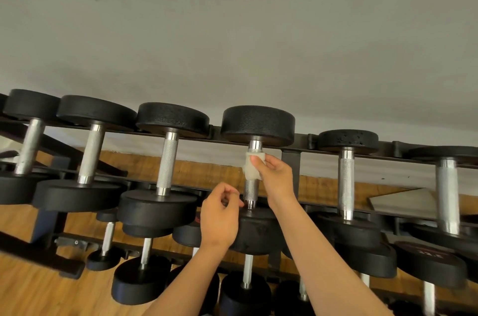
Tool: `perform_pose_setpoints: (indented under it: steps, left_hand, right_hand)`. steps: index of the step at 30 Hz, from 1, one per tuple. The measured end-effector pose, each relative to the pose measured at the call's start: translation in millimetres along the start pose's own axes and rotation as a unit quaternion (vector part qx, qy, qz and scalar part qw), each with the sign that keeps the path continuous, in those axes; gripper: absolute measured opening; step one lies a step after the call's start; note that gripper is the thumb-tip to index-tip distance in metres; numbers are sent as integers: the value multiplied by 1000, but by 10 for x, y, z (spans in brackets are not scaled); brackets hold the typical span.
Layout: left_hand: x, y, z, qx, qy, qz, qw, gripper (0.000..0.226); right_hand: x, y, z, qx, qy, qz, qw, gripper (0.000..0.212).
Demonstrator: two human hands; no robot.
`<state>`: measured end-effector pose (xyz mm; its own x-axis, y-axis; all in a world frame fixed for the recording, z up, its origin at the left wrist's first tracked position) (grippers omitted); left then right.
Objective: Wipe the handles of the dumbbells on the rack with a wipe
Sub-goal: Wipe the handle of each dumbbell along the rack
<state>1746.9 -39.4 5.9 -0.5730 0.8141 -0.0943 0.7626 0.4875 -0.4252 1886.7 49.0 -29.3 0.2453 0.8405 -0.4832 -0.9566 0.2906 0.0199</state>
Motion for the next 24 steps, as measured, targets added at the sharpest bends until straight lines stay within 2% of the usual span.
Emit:
perform_pose_setpoints:
  steps: [4,11,14,16,19,24]
  left_hand:
    - [5,-2,9,1,0,1,1000,19]
    - [13,8,10,2,2,1,1000,19]
    - [6,5,5,0,3,1,1000,19]
    - [10,4,11,-2,2,1,1000,19]
    - [14,7,32,0,-2,-1,1000,19]
    - [15,2,43,-1,-4,0,1000,18]
  right_hand:
    - [-3,-131,-3,22,5,-45,999,16]
    - [0,152,144,46,44,-27,998,6]
    - [11,23,51,68,37,-79,994,2]
    - [33,-57,17,81,52,-105,990,3]
    - [57,-4,46,88,88,-94,988,26]
    - [64,-5,2,96,85,-102,987,16]
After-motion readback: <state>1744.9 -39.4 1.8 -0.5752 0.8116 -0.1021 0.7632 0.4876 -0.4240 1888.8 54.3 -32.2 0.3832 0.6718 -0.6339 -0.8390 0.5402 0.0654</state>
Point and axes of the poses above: each hand's wrist, its own x-axis towards the middle knuckle, its own y-axis out of the palm, z = x × y, the point moved 9 cm from there along x, towards the middle knuckle, and after that the axes turned 11 degrees about -z, right-handed, at the moved point
